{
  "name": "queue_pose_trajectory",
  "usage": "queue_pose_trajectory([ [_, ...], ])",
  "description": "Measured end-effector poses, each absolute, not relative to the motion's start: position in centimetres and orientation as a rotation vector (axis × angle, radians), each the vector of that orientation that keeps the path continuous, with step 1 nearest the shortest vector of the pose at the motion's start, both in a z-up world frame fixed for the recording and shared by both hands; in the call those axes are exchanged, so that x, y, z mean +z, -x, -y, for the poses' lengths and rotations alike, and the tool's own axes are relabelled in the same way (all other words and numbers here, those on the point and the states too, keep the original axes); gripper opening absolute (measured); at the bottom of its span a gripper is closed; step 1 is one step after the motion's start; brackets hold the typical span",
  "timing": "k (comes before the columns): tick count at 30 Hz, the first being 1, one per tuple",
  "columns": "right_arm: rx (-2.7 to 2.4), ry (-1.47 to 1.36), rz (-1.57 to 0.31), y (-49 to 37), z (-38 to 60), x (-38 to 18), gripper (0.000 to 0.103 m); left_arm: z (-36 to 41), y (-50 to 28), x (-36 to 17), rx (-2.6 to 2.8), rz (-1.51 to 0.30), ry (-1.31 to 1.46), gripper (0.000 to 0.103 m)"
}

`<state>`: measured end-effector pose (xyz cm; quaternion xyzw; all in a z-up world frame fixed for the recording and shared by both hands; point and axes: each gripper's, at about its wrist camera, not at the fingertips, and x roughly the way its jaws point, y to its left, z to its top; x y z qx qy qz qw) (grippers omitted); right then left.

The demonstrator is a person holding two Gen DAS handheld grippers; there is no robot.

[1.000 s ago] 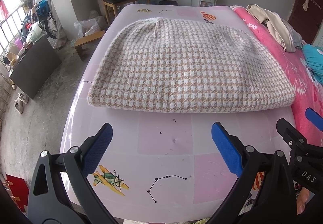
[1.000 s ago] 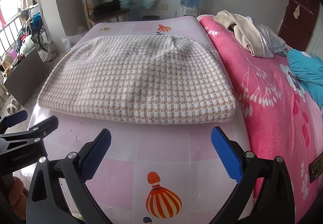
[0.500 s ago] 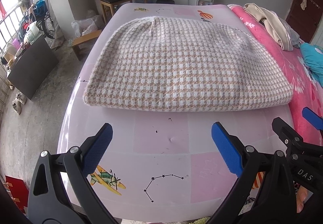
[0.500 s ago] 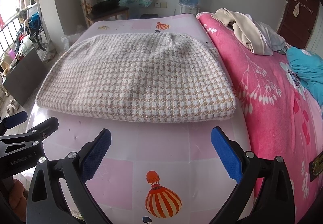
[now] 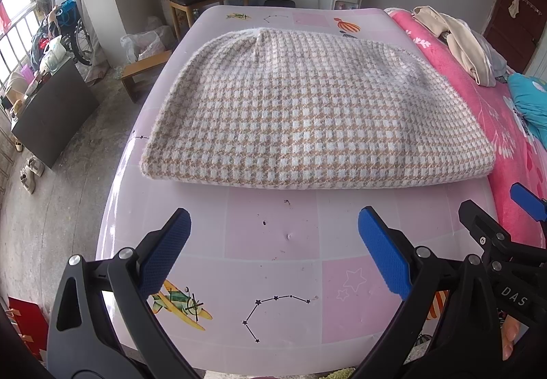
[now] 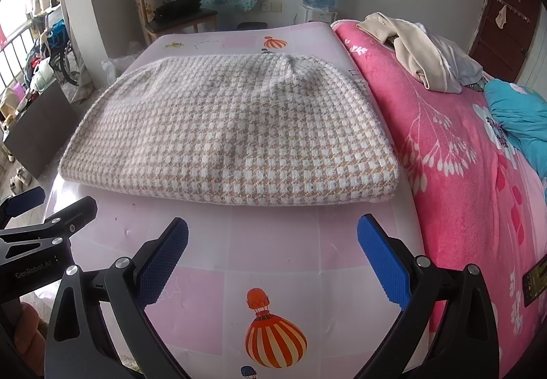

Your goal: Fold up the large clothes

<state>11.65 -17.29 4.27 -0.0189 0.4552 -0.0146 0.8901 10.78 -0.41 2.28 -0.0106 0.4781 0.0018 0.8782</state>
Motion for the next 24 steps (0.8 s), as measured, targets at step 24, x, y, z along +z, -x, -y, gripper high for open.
queue_pose_trajectory([
  [24, -0.039, 0.036, -0.953, -11.54, 17.38, 4.07, 0.097, 0.56, -10.84, 2.4, -0.001, -0.997, 0.021, 0.095],
])
